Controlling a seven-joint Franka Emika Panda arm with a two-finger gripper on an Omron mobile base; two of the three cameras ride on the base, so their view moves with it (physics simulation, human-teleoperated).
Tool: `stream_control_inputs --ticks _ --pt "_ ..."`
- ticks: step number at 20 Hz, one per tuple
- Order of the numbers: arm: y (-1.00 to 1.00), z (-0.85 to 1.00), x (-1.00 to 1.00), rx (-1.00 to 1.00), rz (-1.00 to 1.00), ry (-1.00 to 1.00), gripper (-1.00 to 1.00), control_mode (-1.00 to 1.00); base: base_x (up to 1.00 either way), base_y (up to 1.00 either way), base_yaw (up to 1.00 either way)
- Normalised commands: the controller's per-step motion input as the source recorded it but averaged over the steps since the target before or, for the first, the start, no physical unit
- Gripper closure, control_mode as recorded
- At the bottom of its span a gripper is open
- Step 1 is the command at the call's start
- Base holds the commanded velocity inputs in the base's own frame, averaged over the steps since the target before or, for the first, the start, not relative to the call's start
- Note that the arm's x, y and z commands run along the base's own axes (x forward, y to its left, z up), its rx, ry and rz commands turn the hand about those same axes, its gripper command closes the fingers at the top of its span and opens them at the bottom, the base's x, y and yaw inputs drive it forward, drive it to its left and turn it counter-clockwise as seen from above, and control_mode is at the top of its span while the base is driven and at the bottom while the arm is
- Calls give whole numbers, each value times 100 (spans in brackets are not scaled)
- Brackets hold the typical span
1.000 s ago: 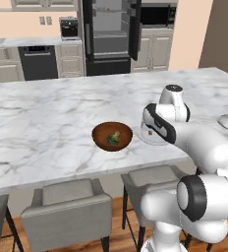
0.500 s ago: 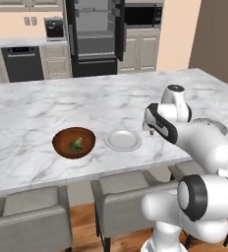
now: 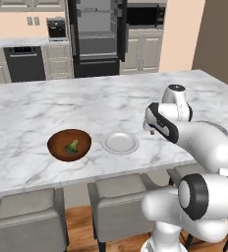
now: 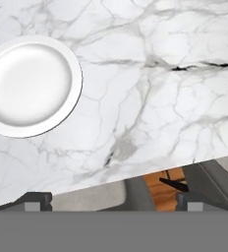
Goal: Pick the chicken drumstick and broccoli from their plates and place them in the bowl. Then put the bowl in the fridge.
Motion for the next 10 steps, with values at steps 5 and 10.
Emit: stream_control_inputs --ticks 5,10 --pt "0 0 0 0 0 0 -100 100 53 -43 0" --pt "0 0 0 0 0 0 -100 100 31 -8 0"
